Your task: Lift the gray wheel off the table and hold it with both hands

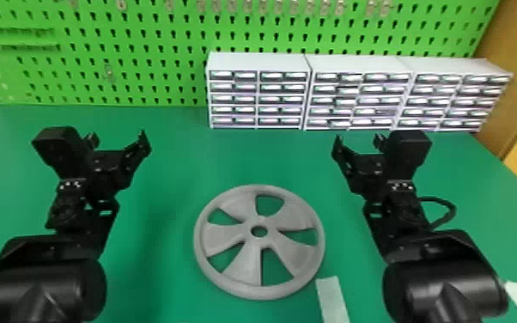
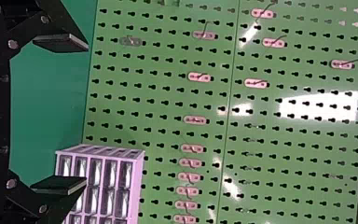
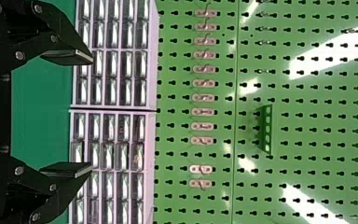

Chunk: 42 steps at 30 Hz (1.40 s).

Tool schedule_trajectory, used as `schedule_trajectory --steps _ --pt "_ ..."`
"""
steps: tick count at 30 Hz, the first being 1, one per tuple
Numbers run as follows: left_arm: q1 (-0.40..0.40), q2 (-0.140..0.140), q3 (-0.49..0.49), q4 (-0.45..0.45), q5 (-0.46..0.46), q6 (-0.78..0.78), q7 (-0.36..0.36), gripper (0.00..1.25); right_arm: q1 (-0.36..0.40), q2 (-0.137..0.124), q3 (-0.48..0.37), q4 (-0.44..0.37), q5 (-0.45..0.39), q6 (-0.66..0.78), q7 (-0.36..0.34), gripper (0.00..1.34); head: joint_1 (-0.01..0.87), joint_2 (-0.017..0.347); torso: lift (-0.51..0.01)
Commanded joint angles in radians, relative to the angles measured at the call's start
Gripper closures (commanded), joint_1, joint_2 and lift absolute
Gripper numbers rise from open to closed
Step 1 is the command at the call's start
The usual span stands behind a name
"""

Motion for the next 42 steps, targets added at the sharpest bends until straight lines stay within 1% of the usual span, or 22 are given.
schedule_trajectory --steps 1,9,12,17,19,23,24,26,28,30,32,34,35,36,39,41,42 --pt "0.000 0.000 0.000 0.000 0.000 0.000 0.000 0.26 -0.001 -0.001 0.003 -0.002 0.001 0.005 0.000 0.46 0.711 0.015 -0.098" --pt "0.001 0.000 0.001 -0.002 0.000 0.000 0.000 0.26 -0.004 0.001 0.001 -0.009 0.001 0.035 -0.002 0.46 0.711 0.015 -0.098" --pt "0.001 0.000 0.001 -0.002 0.000 0.000 0.000 0.26 -0.008 0.007 -0.005 -0.037 0.001 0.115 -0.002 0.46 0.711 0.015 -0.098" --pt "0.001 0.000 0.003 -0.003 0.000 0.000 0.000 0.26 -0.039 0.009 -0.013 -0.101 -0.006 0.334 -0.002 0.46 0.711 0.015 -0.098" --pt "0.003 0.000 0.003 -0.003 0.000 0.000 0.000 0.26 -0.062 0.010 -0.017 -0.131 -0.009 0.465 -0.002 0.46 0.711 0.015 -0.098" --pt "0.001 0.000 0.003 -0.003 0.000 0.000 0.000 0.26 -0.119 0.010 -0.028 -0.167 -0.045 0.696 -0.002 0.45 0.711 0.015 -0.098" --pt "0.001 0.000 0.001 -0.003 0.000 0.000 0.000 0.26 -0.128 0.005 -0.026 -0.170 -0.058 0.724 -0.008 0.45 0.711 0.015 -0.098" --pt "0.001 0.000 0.003 -0.005 0.000 0.000 0.000 0.26 -0.151 -0.004 -0.028 -0.178 -0.129 0.807 -0.048 0.46 0.711 0.015 -0.098" --pt "0.001 0.000 0.003 -0.005 -0.002 0.000 0.000 0.26 -0.176 -0.013 -0.030 -0.184 -0.161 0.879 -0.058 0.45 0.711 0.015 -0.098" --pt "0.001 0.000 0.003 -0.005 -0.002 0.000 0.000 0.26 -0.199 -0.021 -0.030 -0.190 -0.203 0.953 -0.084 0.46 0.711 0.015 -0.098" --pt "0.001 0.000 0.003 -0.005 -0.002 0.000 0.000 0.26 -0.225 -0.024 -0.033 -0.192 -0.253 1.025 -0.127 0.46 0.711 0.015 -0.098" --pt "0.000 0.000 0.003 -0.005 -0.002 0.000 0.000 0.26 -0.245 -0.033 -0.036 -0.192 -0.298 1.080 -0.160 0.46 0.711 0.015 -0.098" --pt "-0.002 0.000 0.001 -0.006 -0.005 0.000 0.000 0.26 -0.258 -0.036 -0.039 -0.189 -0.338 1.114 -0.196 0.46 0.711 0.015 -0.098" --pt "-0.002 0.000 0.000 -0.006 -0.005 0.000 0.000 0.26 -0.268 -0.042 -0.039 -0.184 -0.367 1.134 -0.215 0.46 0.711 0.015 -0.098" --pt "-0.005 0.000 0.000 -0.006 -0.009 0.000 0.000 0.26 -0.289 -0.057 -0.040 -0.167 -0.492 1.173 -0.315 0.46 0.711 0.015 -0.098" --pt "-0.005 0.000 -0.002 -0.006 -0.009 0.000 0.000 0.26 -0.303 -0.065 -0.037 -0.143 -0.548 1.195 -0.351 0.45 0.711 0.015 -0.098" --pt "-0.005 0.000 -0.002 -0.006 -0.009 0.000 0.000 0.26 -0.312 -0.070 -0.039 -0.121 -0.606 1.209 -0.379 0.45 0.711 0.015 -0.098"
